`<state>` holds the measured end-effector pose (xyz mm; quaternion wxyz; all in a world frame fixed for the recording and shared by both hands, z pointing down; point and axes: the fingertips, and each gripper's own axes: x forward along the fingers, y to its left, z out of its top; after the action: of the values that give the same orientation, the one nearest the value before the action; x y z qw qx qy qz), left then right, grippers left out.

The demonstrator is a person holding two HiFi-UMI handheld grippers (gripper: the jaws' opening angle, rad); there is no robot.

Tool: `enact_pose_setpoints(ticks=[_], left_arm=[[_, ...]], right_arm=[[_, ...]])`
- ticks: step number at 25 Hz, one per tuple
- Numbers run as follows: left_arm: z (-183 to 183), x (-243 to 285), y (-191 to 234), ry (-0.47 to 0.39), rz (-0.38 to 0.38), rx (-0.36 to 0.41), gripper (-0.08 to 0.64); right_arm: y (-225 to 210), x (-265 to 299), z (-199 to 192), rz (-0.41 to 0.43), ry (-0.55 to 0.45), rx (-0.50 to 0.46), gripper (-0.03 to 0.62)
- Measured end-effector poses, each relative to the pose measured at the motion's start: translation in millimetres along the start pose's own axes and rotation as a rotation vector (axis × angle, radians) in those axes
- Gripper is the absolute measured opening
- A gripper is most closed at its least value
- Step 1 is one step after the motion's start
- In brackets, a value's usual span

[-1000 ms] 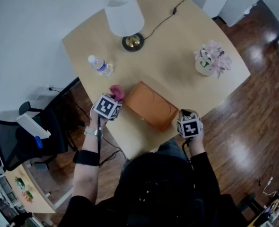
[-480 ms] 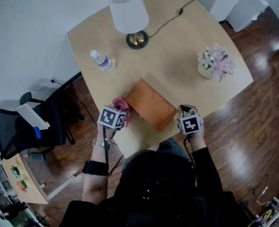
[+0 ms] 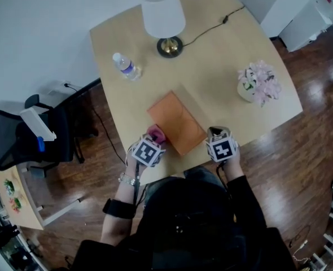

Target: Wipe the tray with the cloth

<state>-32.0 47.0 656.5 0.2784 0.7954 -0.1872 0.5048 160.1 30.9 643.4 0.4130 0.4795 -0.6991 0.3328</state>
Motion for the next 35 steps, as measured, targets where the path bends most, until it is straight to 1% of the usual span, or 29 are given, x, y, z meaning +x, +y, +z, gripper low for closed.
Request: enact_pose_setpoints(ticks=[4,6,10,13,14,16,18,20,22,24,26,30,32,35], left_arm=[[-6.8,6.2,-39.5,-0.005,-0.038,0.037,0.091],[-15.8,16.3,-62.4,0.020,-0.071,0.057,0.091],[-40.7,37.4,-108.1,0.088,-0.162,0.096,0.091],[-44.8,37.7,-111.1,0.086,-0.165,0.093,0.091],[-45.4,33.3,-104.9,0.081,-0.157,0.084,0.091],[-46.6,18.4,-79.7,0.071,-0.118,0.054,0.091],[-41.1,0.1,-40.6,0.035,-0.065,-0.003,0.091],[-23.8,-14.5,3.7,-0.031,-0.020,-0.063,0.089],[-9.1,-19.5,45.8,-0.067,0.023,-0.106,0.090],[-0.2,-16.2,79.0,-0.065,0.063,-0.117,0.089],[5.7,-9.9,101.1,-0.050,0.087,-0.112,0.091],[11.5,-1.5,122.7,-0.049,0.095,-0.133,0.091],[16.2,2.5,118.4,-0.058,0.077,-0.129,0.091],[20.9,10.8,99.6,-0.064,0.047,-0.102,0.091]], right_arm=[[0.7,2.6,3.7,0.011,-0.004,-0.030,0.006],[0.9,3.2,3.4,0.015,-0.003,-0.035,0.006],[2.2,3.0,3.6,0.024,-0.005,-0.034,0.006],[1.3,2.6,4.5,0.023,-0.007,-0.031,0.006],[1.1,2.6,4.3,0.023,-0.006,-0.027,0.006],[1.7,2.7,3.8,0.026,-0.004,-0.020,0.006],[1.5,2.4,3.6,0.025,-0.001,-0.019,0.006],[0.3,2.4,3.6,0.022,0.002,-0.021,0.006],[-1.2,2.9,2.9,0.021,0.008,-0.020,0.006],[-2.8,3.0,2.2,0.018,0.011,-0.017,0.006],[-3.8,1.6,0.6,0.011,0.013,-0.010,0.006],[-5.1,-1.1,2.1,0.007,0.014,-0.014,0.006],[-7.5,-0.6,4.4,0.008,0.012,-0.022,0.006],[-11.6,1.5,5.4,0.003,0.003,-0.030,0.006]])
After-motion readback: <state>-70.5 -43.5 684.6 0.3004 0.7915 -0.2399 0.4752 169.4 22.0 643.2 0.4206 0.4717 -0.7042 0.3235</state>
